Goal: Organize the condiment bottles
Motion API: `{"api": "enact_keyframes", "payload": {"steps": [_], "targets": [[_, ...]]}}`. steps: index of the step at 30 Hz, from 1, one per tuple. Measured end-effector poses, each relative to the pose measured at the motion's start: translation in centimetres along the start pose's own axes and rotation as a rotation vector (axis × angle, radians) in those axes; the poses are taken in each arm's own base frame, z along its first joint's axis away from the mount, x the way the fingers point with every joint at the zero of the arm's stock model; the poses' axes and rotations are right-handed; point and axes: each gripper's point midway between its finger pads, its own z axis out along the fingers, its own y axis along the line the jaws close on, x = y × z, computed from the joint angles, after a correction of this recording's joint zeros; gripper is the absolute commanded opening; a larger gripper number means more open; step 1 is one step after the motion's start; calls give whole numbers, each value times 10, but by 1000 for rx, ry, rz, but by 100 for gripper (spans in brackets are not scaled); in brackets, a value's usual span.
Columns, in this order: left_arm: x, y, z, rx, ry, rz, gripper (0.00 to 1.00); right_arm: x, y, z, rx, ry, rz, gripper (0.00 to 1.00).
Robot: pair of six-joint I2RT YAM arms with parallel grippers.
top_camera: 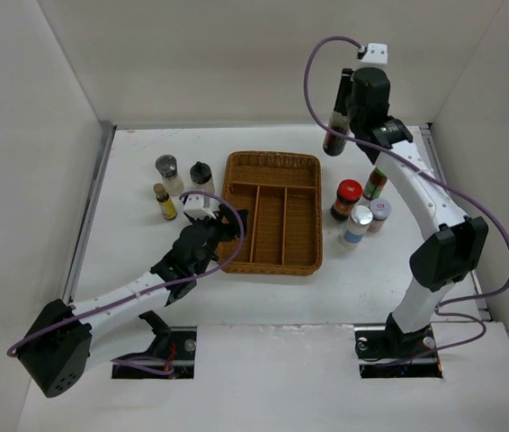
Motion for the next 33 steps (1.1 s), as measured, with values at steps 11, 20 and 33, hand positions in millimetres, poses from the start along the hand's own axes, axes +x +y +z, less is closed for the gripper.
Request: {"api": "enact_keyframes", "payload": {"steps": [11, 20, 33], "targets": [[-1, 8, 1, -18, -7, -10, 69, 24, 122, -28, -234, 14, -26, 20], [0, 7, 1, -8, 0, -17, 69, 58, 155, -12, -273, 56, -44, 20], [-1, 8, 2, -8, 0, -30, 69, 64, 162, -6, -277, 49, -7, 22]]}}
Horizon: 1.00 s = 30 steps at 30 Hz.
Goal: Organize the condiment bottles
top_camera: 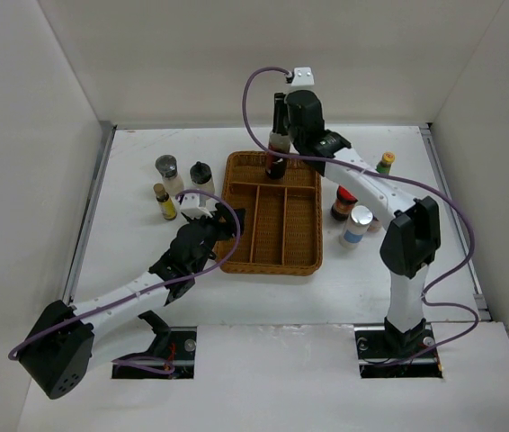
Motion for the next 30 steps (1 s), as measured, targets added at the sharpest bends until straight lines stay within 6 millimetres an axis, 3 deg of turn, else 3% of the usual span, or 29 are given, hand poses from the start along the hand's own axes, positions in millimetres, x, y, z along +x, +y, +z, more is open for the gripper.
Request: {"api": "enact_keyframes", "payload": {"steps": [7, 17, 24, 26, 28, 30], "targets": [[-1, 1, 1, -3, -4, -3, 69, 45, 10, 10, -10, 64, -10, 32], [-1, 1, 0, -3, -3, -6, 70, 37, 22, 8, -35, 4, 23, 72], [-1, 1, 0, -2, -2, -8, 70, 5, 16, -26, -62, -48, 51, 85], [-1, 1, 0, -1, -2, -8, 70, -8, 10, -42, -67, -74, 64, 82], [-1, 1, 0, -1, -2, -8, 70, -18, -2, -63, -69, -99, 82, 60], [-1, 1, 0, -1, -2, -8, 70, -23, -28, -82, -41, -115, 111, 38]]}}
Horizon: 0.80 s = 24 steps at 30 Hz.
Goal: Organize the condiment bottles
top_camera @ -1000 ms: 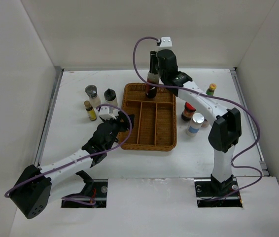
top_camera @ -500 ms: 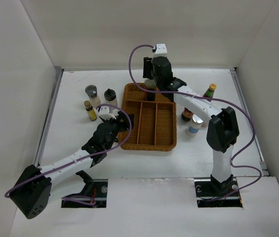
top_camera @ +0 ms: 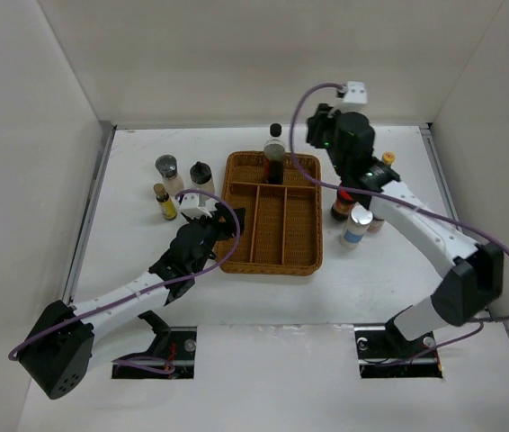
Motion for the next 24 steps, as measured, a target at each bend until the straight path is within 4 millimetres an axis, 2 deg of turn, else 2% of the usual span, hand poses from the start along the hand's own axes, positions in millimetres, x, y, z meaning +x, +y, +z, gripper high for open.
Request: {"api": "enact_keyframes", "payload": {"steps": [2, 4, 7, 9, 14, 18, 21, 24], "targets": [[0, 0, 0, 0, 1, 0, 70, -7, -42, -17, 76, -24, 32, 33], [0, 0, 0, 1, 1, 0, 70, -8, -100, -34, 212, -41, 62, 37], [0, 0, 0, 2, 2, 0, 70, 5, -182, -60, 435, -35, 94, 64], [1, -1, 0, 4, 3, 0, 70, 17, -212, -69, 533, -11, 98, 76], [1, -1, 0, 6, 4, -1, 70, 53, -234, -62, 619, 93, 57, 81], [2, 0, -1, 6, 5, 0, 70, 79, -250, -51, 664, 180, 28, 78], [3, 1, -1, 5, 8, 0, 70, 89, -263, -47, 694, 214, 25, 78], [3, 0, -1, 7, 9, 0, 70, 93, -272, -48, 708, 227, 31, 70]]}}
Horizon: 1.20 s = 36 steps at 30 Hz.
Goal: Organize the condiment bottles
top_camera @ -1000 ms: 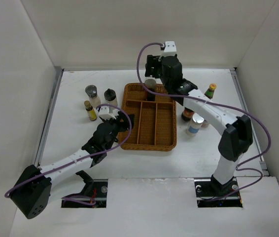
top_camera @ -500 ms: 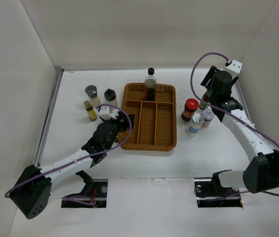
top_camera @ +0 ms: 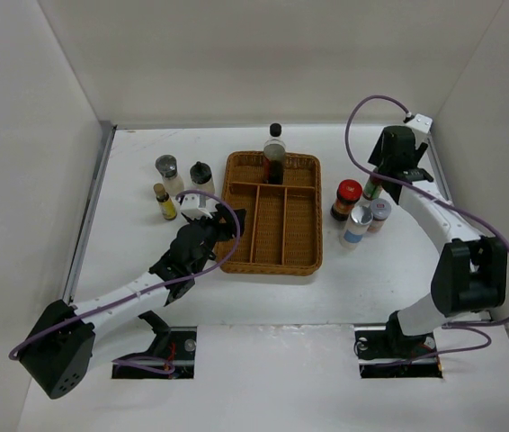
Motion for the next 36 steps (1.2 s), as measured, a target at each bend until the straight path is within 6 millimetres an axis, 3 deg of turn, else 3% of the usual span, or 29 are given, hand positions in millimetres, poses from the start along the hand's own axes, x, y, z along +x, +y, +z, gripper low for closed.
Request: {"api": "enact_keyframes", "payload": {"steps": [7, 12, 15, 18, 20, 26, 31, 36], "targets": [[3, 1, 1, -3, 8, 3, 70, -8, 11, 11, -30, 3, 15, 53], [3, 1, 1, -2, 9, 3, 70, -2, 14, 18, -30, 22, 9, 58], [3, 1, 1, -1, 8, 3, 70, 3, 14, 19, -32, 35, 2, 51], [4, 1, 1, -1, 9, 2, 70, 4, 13, 19, -30, 41, -3, 34], [3, 1, 1, -1, 8, 1, 70, 4, 13, 19, -29, 43, -3, 28], [3, 1, 1, 0, 7, -1, 70, 0, 13, 16, -32, 34, -7, 23], [4, 1, 2, 0, 7, -1, 70, -18, 19, 5, -38, -13, -26, 23], [4, 1, 1, 1, 5, -3, 70, -65, 44, -13, -89, -109, -22, 24]]}}
